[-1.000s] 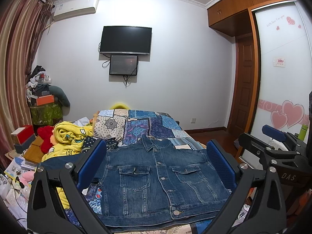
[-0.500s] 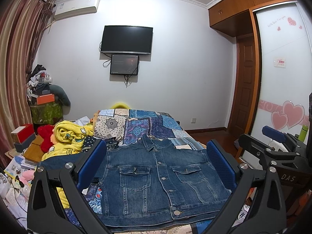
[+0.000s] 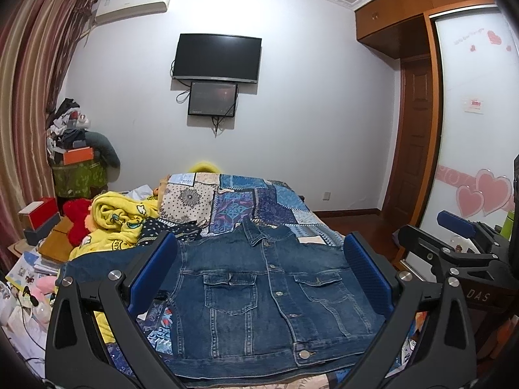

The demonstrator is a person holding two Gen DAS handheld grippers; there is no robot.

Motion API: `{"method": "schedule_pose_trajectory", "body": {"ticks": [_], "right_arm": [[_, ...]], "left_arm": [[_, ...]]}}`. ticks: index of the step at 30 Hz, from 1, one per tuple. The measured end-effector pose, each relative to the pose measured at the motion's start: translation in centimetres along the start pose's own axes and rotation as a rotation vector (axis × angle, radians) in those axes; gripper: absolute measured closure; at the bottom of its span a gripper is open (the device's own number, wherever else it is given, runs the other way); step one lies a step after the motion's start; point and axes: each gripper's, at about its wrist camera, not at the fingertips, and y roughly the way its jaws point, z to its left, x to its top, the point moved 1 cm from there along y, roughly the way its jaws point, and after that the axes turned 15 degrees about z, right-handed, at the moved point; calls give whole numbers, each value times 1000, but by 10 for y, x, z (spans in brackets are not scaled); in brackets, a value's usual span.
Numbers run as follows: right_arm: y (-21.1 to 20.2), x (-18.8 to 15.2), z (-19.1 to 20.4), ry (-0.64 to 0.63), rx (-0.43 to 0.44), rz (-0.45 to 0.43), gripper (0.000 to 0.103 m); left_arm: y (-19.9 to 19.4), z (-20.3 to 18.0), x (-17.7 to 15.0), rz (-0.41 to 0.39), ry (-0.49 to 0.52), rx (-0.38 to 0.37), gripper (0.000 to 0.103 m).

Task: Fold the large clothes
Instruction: 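Grasp the denim jacket's sleeve with the left gripper and lift it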

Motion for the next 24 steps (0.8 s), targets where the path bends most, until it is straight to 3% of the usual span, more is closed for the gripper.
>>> {"method": "schedule_pose_trajectory", "body": {"ticks": [13,19,24], "right_arm": [[65,19,13,-30,-2,139,0],[116,17,10,-8,-4,265,0],[169,8,5,-5,-24,403,0]], "left_arm": [[67,64,12,112,-91,24,0],[121,109,6,211,-109,94,0],[172,162,-13,317,-172,227,0]]}}
